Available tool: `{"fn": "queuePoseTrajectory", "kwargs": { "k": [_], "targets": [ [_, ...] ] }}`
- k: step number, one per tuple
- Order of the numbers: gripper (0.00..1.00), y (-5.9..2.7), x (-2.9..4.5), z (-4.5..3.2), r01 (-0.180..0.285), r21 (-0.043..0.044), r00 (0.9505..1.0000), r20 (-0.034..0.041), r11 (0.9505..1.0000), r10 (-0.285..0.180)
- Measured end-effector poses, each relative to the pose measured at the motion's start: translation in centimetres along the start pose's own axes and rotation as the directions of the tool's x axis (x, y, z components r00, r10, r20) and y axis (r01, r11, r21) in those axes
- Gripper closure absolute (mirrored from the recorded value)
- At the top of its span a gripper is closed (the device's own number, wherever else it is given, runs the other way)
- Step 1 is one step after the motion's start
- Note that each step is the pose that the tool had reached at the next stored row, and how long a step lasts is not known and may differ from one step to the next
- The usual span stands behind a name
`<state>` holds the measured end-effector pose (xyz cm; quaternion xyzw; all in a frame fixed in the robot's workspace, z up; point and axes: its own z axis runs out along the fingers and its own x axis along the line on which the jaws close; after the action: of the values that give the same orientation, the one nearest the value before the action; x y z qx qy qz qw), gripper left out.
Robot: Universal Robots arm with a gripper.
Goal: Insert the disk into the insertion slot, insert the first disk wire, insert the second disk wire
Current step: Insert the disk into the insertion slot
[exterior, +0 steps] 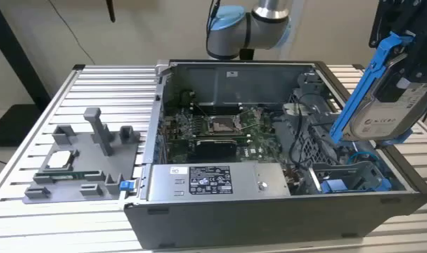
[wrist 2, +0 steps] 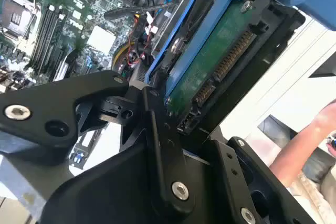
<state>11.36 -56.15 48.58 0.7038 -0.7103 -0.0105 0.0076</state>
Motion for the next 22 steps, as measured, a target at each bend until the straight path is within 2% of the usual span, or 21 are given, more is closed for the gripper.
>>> {"fn": "queuePoseTrajectory", "kwargs": {
  "k": [8, 22],
  "targets": [
    [1.00, 0.00, 0.10, 0.06, 0.000, 0.0000, 1.0000, 0.0000, 1.0000, 0.000],
    [1.00, -0.10, 0.90, 0.41, 0.000, 0.0000, 1.0000, 0.0000, 1.0000, 0.000]
  ]
}}
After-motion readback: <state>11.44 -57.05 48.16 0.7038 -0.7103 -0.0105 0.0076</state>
